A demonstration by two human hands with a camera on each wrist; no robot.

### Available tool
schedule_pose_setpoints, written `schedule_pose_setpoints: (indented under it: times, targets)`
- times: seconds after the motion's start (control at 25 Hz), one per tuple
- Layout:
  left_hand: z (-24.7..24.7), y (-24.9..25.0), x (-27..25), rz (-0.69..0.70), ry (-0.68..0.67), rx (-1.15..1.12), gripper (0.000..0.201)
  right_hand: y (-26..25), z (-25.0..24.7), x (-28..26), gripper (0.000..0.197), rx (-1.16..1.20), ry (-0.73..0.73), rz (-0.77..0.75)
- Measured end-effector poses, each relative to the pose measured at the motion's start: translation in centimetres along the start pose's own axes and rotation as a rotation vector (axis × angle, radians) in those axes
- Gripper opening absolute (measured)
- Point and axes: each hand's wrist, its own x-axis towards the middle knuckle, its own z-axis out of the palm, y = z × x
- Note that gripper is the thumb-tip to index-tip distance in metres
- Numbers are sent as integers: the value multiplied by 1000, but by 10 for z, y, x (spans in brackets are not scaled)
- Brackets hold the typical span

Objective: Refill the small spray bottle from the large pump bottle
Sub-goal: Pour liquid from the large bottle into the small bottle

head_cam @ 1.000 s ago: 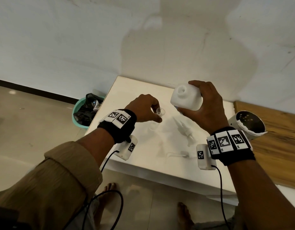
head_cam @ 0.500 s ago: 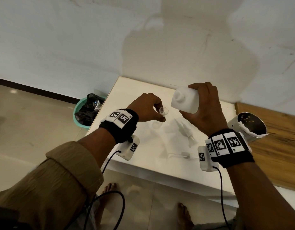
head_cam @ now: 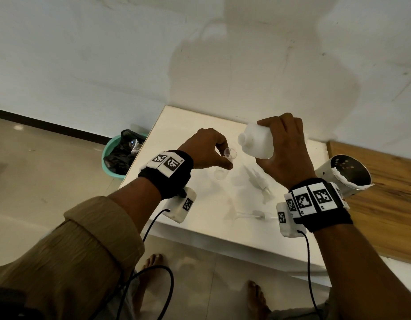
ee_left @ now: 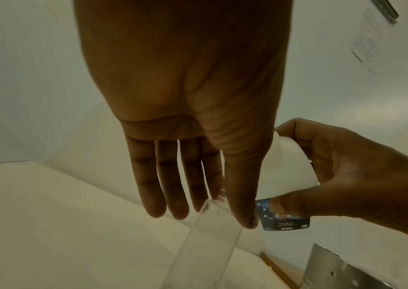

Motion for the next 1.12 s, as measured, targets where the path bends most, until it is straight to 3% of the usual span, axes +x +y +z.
schedule_pose_setpoints:
  times: [1.12]
  targets:
    - [-1, -1, 2, -3, -6, -7, 34, -7, -2, 1, 64, -128, -50, -84]
